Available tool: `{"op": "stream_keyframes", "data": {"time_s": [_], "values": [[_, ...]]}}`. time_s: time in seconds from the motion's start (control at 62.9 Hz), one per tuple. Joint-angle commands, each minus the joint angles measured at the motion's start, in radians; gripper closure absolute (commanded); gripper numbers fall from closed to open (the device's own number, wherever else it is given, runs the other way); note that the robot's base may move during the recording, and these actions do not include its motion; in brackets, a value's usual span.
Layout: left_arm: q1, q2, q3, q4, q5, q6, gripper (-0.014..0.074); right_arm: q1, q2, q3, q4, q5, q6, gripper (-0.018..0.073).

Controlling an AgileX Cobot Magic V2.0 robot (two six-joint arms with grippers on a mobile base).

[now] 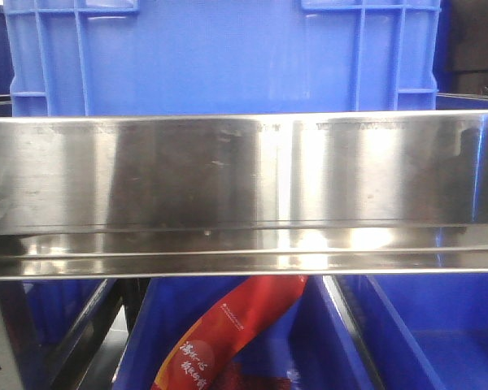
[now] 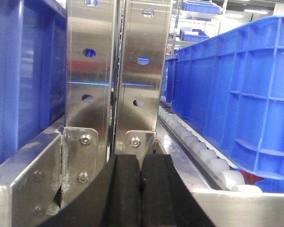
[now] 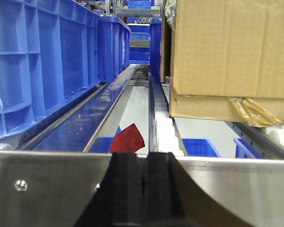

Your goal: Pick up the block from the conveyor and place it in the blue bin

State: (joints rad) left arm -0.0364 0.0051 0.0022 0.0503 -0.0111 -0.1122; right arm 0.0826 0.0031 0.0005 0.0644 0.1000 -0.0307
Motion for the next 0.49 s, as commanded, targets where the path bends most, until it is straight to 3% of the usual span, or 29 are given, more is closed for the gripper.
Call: {"op": "stream_keyframes", "data": {"time_s": [0.0,0.477], "values": [[0.001,-0.005,-0.002,-0.001,-0.008,0.007,0.0708,-0.007,-0.003,-0.001,-0.009,-0.02,-0.004,0.0721],[0.001,-0.005,-0.002,-0.001,-0.008,0.007,0.0708,-0.007,-0.003,-0.001,-0.009,-0.02,-0.004,0.0721]]}}
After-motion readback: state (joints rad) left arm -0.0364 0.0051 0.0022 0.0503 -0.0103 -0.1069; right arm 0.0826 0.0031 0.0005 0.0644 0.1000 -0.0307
